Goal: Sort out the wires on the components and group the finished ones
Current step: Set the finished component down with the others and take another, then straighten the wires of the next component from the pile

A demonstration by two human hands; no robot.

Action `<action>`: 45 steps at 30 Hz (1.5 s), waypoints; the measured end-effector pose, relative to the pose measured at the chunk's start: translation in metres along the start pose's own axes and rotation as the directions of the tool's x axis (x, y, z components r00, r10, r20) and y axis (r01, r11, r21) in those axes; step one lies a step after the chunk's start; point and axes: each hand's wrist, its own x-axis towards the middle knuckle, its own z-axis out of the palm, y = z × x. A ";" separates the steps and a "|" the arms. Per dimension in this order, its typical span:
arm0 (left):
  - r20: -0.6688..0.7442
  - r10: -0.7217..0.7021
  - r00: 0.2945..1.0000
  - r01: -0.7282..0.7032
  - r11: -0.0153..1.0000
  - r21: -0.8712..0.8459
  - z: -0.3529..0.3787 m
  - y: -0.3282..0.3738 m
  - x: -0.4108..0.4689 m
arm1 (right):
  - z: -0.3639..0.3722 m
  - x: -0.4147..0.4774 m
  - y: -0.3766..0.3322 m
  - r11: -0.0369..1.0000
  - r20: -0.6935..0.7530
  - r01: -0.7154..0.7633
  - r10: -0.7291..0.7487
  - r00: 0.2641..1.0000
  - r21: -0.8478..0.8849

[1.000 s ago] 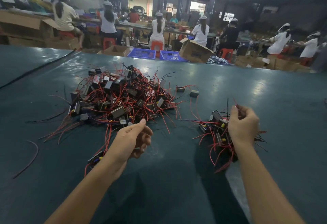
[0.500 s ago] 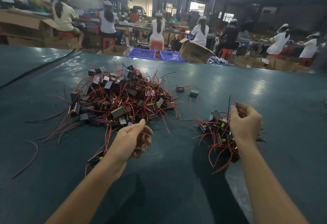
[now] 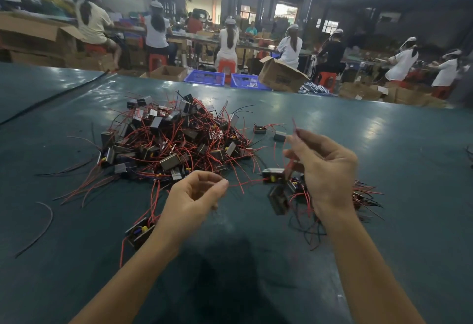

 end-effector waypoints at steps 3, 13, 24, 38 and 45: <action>0.084 0.113 0.990 -0.122 0.987 0.108 0.001 -0.002 -0.003 | 0.019 -0.021 0.000 0.965 0.136 -0.199 0.177 0.975 0.172; 0.244 0.268 0.932 -0.349 0.843 0.408 0.002 -0.011 -0.007 | 0.031 -0.060 0.035 0.868 0.131 -0.437 0.417 0.899 0.234; 0.168 0.076 0.983 -0.126 0.942 0.310 0.002 -0.017 -0.003 | 0.023 -0.067 0.042 0.935 0.005 -0.326 0.329 0.944 0.140; -0.063 0.111 0.992 -0.089 0.956 0.278 -0.002 -0.020 0.005 | 0.018 -0.069 0.038 0.989 -0.046 -0.130 0.133 0.990 0.066; 0.017 0.144 0.989 -0.140 0.918 0.372 0.004 -0.021 -0.002 | 0.024 -0.078 0.039 0.997 0.100 -0.071 0.072 0.992 -0.015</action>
